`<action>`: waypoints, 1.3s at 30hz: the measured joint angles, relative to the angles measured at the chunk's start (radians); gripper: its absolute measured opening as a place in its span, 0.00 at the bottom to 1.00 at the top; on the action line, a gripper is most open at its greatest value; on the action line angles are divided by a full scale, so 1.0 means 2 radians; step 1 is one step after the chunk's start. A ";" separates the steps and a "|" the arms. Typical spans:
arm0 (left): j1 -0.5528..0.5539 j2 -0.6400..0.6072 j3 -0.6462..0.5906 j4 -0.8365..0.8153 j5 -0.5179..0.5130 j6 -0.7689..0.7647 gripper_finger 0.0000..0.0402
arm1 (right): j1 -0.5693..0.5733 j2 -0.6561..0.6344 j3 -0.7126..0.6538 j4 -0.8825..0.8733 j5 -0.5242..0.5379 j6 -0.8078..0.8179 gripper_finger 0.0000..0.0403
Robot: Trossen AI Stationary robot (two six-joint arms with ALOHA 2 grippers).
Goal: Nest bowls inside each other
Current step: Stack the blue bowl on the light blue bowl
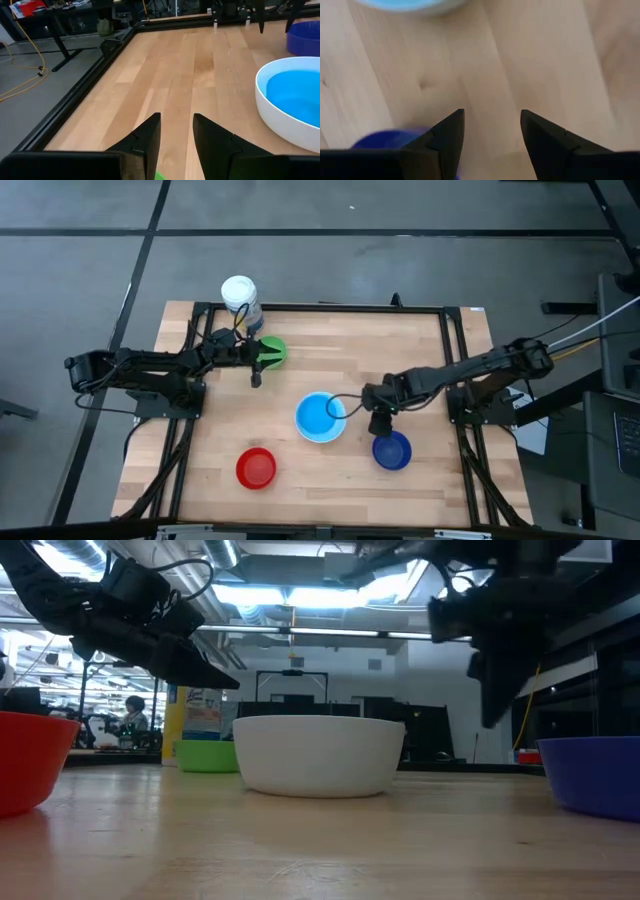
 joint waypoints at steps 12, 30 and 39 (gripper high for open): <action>0.000 0.000 0.000 0.001 0.000 -0.005 0.28 | 0.044 -0.068 -0.051 0.000 0.002 0.080 0.51; 0.000 0.000 0.000 0.001 0.000 -0.005 0.28 | 0.093 -0.082 -0.067 0.031 -0.006 0.158 0.51; 0.000 0.000 0.000 0.001 0.000 -0.005 0.28 | 0.106 -0.061 -0.067 0.040 0.016 0.166 0.48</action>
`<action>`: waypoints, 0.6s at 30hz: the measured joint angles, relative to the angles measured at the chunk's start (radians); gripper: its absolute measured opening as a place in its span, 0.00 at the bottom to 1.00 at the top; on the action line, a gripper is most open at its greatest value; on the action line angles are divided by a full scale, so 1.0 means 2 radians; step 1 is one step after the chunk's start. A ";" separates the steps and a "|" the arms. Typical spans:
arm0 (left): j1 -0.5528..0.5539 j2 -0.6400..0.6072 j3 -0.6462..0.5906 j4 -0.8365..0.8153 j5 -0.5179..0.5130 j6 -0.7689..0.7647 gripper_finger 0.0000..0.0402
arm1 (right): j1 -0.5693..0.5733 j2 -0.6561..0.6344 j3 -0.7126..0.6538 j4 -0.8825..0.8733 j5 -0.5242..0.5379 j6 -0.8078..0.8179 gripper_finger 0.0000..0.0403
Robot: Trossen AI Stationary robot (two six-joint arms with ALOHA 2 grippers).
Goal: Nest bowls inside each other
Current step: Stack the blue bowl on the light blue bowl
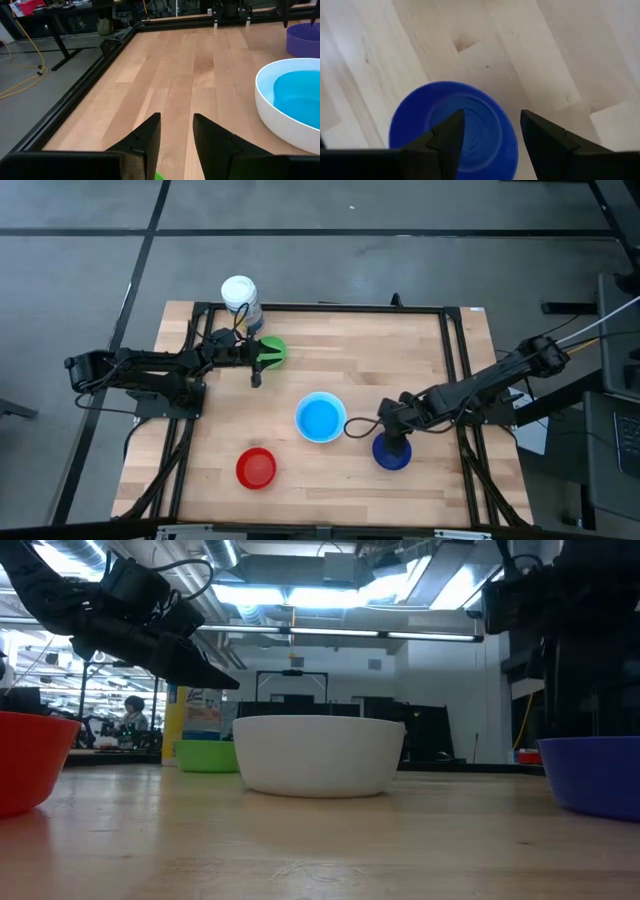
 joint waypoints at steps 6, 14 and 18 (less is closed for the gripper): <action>0.000 0.000 0.000 0.000 0.000 0.000 0.28 | 0.000 0.027 0.000 0.012 -0.002 -0.005 0.48; 0.000 0.000 0.000 0.000 0.000 0.000 0.28 | 0.000 0.045 0.000 0.024 -0.009 -0.020 0.51; 0.000 0.000 0.000 -0.001 0.000 0.000 0.28 | -0.002 0.045 -0.012 0.042 -0.009 -0.022 0.51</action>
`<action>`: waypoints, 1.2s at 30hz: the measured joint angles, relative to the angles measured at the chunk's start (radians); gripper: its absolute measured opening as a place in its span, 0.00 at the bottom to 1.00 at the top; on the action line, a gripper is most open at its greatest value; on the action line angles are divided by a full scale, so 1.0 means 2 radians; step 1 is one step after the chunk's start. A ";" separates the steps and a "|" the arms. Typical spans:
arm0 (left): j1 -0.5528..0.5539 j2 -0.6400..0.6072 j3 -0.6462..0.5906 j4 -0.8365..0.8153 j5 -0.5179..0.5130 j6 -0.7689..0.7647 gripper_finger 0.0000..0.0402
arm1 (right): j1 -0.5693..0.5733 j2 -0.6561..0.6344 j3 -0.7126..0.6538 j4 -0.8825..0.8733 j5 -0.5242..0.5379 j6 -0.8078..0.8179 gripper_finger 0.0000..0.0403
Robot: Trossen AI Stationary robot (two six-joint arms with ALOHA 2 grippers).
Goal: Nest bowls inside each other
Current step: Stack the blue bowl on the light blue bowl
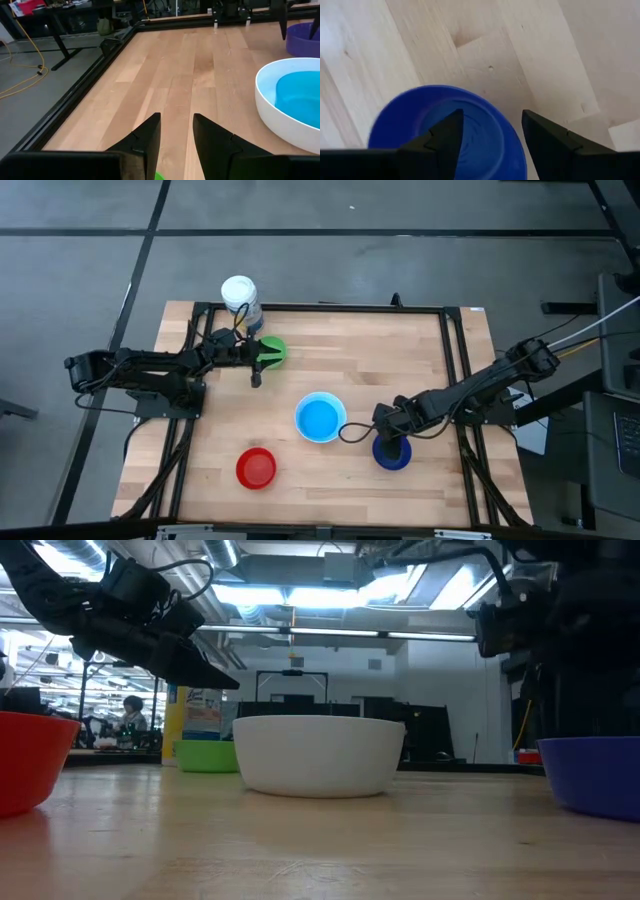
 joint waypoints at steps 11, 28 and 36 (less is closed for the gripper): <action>0.000 0.000 0.000 0.000 0.000 0.000 0.28 | -0.009 0.000 -0.045 0.060 0.021 -0.009 0.24; 0.000 0.000 0.000 0.000 -0.002 0.000 0.28 | -0.092 -0.055 0.017 0.145 0.036 -0.141 0.01; 0.000 0.000 0.000 0.000 -0.002 0.000 0.28 | -0.154 -0.063 0.052 0.148 0.025 -0.226 0.01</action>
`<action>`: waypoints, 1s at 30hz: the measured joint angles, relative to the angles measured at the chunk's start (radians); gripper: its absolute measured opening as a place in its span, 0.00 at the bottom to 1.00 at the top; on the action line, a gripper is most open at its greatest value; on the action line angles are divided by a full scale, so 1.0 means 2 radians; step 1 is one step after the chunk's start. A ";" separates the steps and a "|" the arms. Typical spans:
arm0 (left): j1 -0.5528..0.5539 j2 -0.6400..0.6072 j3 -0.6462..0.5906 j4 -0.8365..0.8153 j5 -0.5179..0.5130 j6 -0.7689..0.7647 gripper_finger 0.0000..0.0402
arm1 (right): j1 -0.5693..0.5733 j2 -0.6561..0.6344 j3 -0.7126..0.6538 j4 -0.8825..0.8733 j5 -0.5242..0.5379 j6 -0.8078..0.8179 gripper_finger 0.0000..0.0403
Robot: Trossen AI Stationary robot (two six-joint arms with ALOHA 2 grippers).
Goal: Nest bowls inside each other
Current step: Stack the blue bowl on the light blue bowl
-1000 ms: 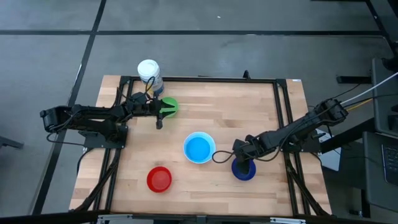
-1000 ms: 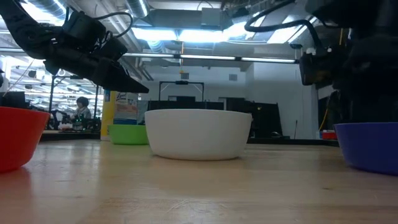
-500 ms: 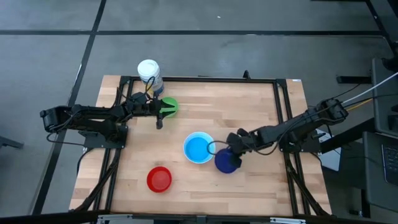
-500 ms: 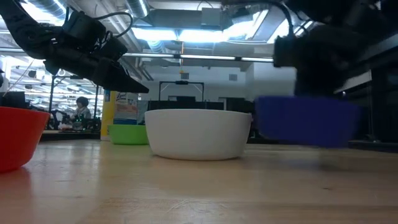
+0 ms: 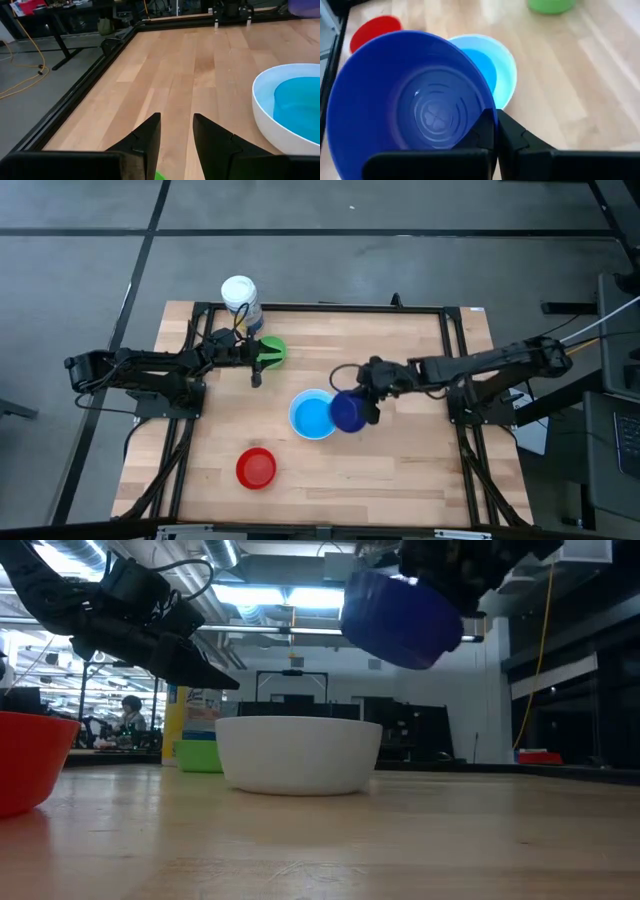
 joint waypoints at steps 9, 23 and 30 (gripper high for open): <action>0.000 0.000 0.000 0.000 0.000 0.000 0.28 | -0.063 0.025 0.001 0.057 -0.031 -0.033 0.00; 0.000 0.000 0.000 0.004 0.001 -0.005 0.28 | -0.076 0.127 0.068 0.075 -0.105 -0.057 0.00; 0.000 0.000 0.000 0.004 0.003 -0.005 0.28 | -0.078 0.195 0.139 -0.004 -0.116 -0.086 0.00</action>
